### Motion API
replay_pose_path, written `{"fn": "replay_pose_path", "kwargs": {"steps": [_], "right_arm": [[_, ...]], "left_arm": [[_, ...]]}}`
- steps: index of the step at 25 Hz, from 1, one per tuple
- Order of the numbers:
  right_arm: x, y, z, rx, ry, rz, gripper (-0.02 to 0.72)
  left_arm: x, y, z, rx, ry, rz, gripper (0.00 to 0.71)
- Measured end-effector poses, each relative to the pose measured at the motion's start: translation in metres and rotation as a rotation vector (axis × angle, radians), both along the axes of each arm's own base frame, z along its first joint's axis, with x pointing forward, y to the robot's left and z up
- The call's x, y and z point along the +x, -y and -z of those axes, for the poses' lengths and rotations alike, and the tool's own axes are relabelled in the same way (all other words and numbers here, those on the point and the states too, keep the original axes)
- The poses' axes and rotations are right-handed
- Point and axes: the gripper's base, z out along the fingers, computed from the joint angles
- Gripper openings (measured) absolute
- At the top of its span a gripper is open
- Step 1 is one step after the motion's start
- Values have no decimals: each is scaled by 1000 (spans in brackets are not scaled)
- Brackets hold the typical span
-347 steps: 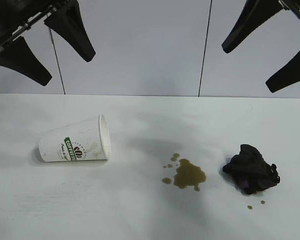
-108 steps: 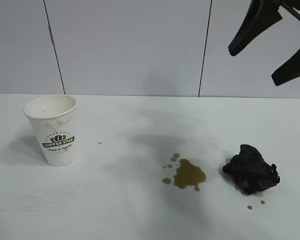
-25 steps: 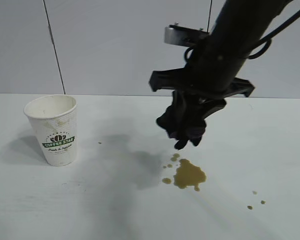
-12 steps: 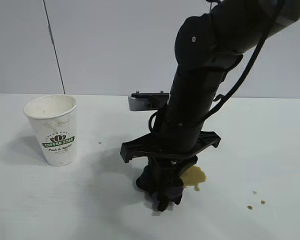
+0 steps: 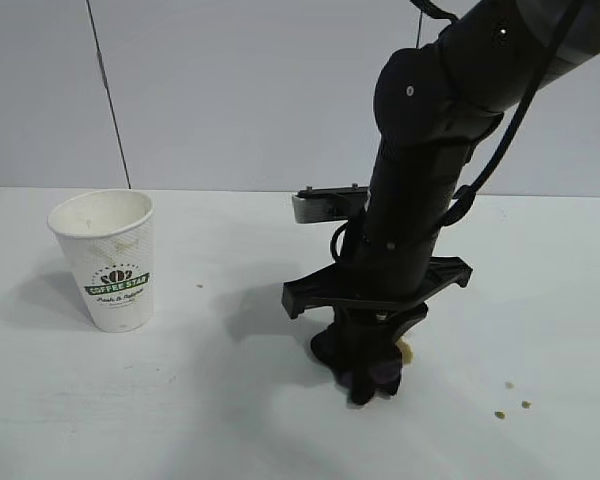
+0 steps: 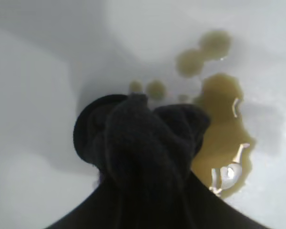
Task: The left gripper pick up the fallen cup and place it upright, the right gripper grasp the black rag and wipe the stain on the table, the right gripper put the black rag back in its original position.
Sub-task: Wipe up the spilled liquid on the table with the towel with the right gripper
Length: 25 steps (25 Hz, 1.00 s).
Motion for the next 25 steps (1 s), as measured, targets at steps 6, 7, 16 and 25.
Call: {"fn": "replay_pose_path", "kwargs": {"steps": [6,7,16,25], "right_arm": [[14,29,0,-36,2,104,136],[14,30,0,-38,-1,108,136],[2,2,-1,78,-47,106,136],[10,-32,6,191,153,94,136]], "left_arm": [[0,0,0,0,0,0,453],[0,0,0,0,0,0,453],[0,0,0,0,0,0,453],[0,0,0,0,0,0,453]]}}
